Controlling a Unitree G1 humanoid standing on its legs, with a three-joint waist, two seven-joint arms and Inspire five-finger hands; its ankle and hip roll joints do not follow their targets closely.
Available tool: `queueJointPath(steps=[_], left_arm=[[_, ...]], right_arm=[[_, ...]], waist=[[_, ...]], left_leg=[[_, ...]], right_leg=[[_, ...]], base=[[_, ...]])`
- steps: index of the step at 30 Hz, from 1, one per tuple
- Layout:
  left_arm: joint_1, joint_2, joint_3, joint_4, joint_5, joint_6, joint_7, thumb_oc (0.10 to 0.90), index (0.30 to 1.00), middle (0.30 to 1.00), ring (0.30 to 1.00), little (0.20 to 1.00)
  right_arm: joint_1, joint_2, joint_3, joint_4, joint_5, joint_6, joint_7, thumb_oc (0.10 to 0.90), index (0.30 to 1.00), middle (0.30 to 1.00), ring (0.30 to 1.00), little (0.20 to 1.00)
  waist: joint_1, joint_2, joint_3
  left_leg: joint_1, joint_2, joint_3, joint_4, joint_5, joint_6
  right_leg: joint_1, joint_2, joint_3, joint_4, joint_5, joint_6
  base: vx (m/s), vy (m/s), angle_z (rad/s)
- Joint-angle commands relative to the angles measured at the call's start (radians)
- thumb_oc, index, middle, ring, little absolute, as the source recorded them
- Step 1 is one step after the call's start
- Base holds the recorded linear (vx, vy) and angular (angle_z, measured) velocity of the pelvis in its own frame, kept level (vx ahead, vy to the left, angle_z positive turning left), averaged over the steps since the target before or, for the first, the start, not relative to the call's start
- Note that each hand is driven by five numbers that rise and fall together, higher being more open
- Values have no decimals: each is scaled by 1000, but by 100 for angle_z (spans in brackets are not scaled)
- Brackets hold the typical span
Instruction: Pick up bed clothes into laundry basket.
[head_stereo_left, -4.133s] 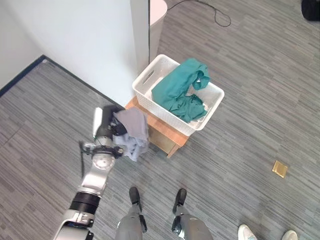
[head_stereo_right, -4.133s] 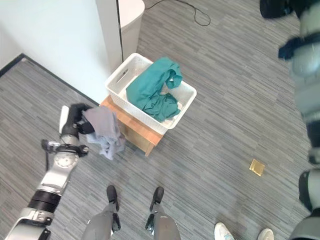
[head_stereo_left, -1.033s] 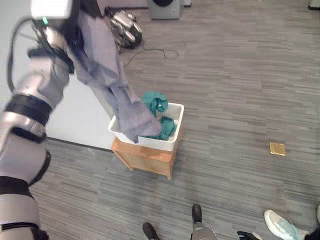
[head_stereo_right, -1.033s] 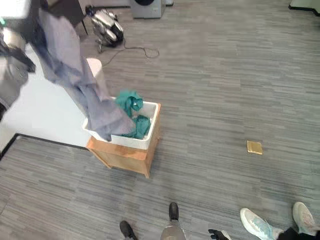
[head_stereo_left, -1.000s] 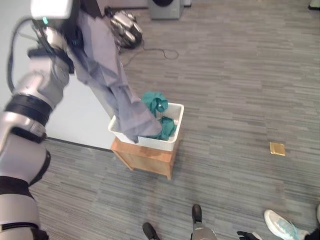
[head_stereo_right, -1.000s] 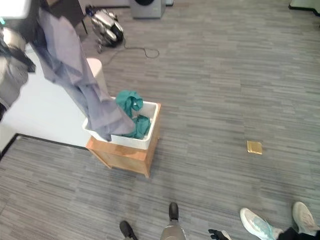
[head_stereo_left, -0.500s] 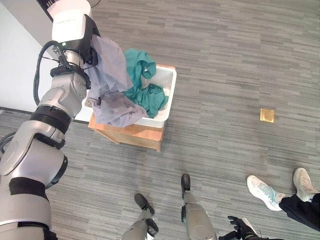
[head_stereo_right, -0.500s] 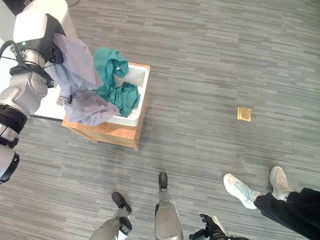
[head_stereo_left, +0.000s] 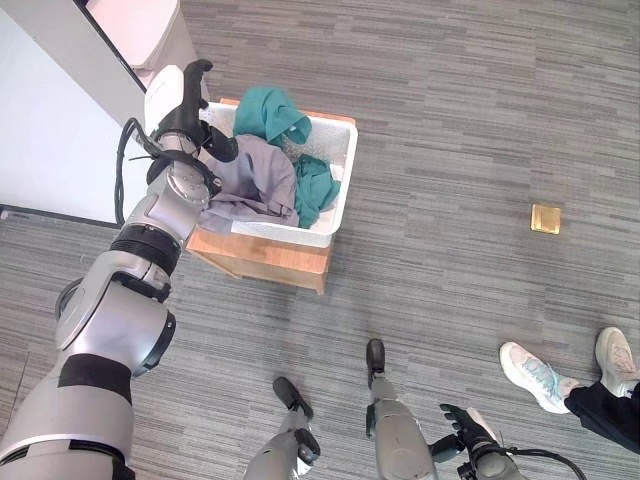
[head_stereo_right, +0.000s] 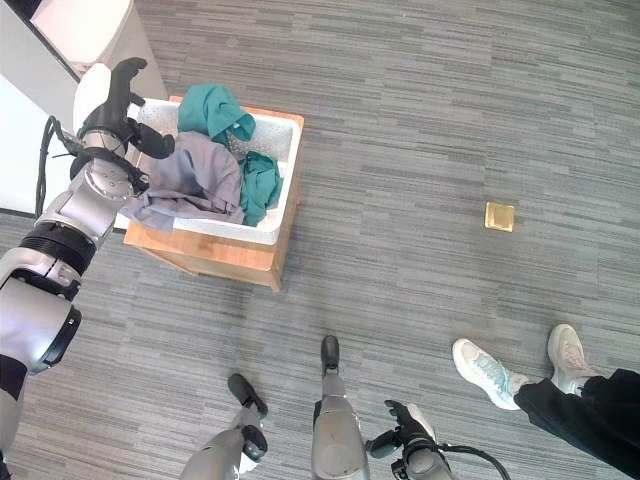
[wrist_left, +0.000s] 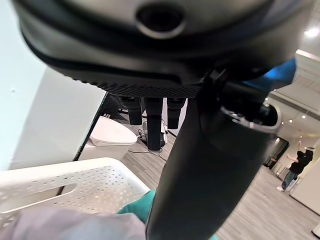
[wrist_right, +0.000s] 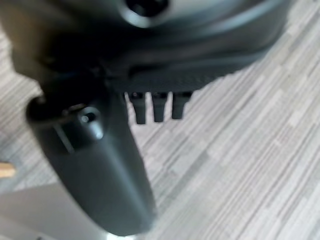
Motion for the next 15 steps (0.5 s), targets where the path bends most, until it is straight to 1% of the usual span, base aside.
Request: queueJointPath(steps=[1, 4, 5, 8, 9, 10, 11, 12, 15], left_arm=[[-171, 120, 64, -83, 24, -95, 88, 800, 900, 900, 900, 900], [-183, 135, 41, -120, 73, -84, 86, 800, 900, 900, 900, 900], [-183, 134, 41, -119, 74, -84, 86, 800, 900, 900, 900, 900], [-195, 131, 37, -156, 87, -78, 70, 800, 900, 900, 900, 900], [-201, 128, 37, -176, 87, -79, 71, 800, 900, 900, 900, 900], [-205, 119, 41, -198, 93, -79, 70, 800, 900, 900, 900, 900], [-207, 115, 38, -257, 123, -76, 70, 800, 900, 900, 900, 900], [-206, 116, 39, -258, 123, -75, 70, 800, 900, 900, 900, 900], [-190, 105, 46, -365, 156, -77, 85, 800, 900, 900, 900, 900]], right_arm=[[55, -54, 21, 9, -19, -5, -13, 800, 900, 900, 900, 900], [38, -75, 28, -14, -35, -2, -2, 800, 900, 900, 900, 900], [38, -75, 28, -14, -35, -2, -1, 800, 900, 900, 900, 900], [-25, -121, 48, -60, -76, 10, 0, 800, 900, 900, 900, 900], [-48, -135, 57, -71, -96, 15, 1, 800, 900, 900, 900, 900], [-80, -163, 77, -85, -141, 27, -5, 800, 900, 900, 900, 900], [-168, -216, 99, -106, -181, 42, 4, 800, 900, 900, 900, 900], [-169, -216, 100, -106, -181, 42, 4, 800, 900, 900, 900, 900], [-331, -268, 113, -138, -187, 57, -11, 800, 900, 900, 900, 900]], waist=[[-1, 5, 1], [15, 9, -31], [15, 9, -30], [43, 16, -75], [51, 14, -84], [63, 14, -97], [89, 13, -122], [87, 14, -120], [147, 5, -157]], left_leg=[[29, 72, -63, 5, -162, -83], [55, 74, -63, 5, -166, -83], [56, 74, -63, 5, -167, -83], [90, 73, -72, 5, -174, -82], [86, 72, -66, 5, -154, -74], [94, 72, -73, 5, -158, -74], [106, 71, -87, 5, -161, -72], [107, 71, -88, 5, -161, -72], [126, 69, -122, 5, -169, -73]], right_leg=[[20, -101, 2, 11, -157, 138], [49, -99, -6, 11, -164, 137], [50, -99, -6, 11, -164, 137], [94, -99, -21, 11, -176, 135], [95, -101, -33, 11, -161, 125], [109, -103, -41, 11, -164, 125], [132, -106, -60, 11, -169, 126], [134, -106, -61, 11, -169, 126], [179, -112, -96, 11, -177, 127]], base=[[38, 13, 5], [42, -2, 3], [42, -9, 1], [28, -5, 4], [-11, -15, 7], [-1, -2, 10], [60, 18, 14], [51, 25, 17], [41, 7, 25]])
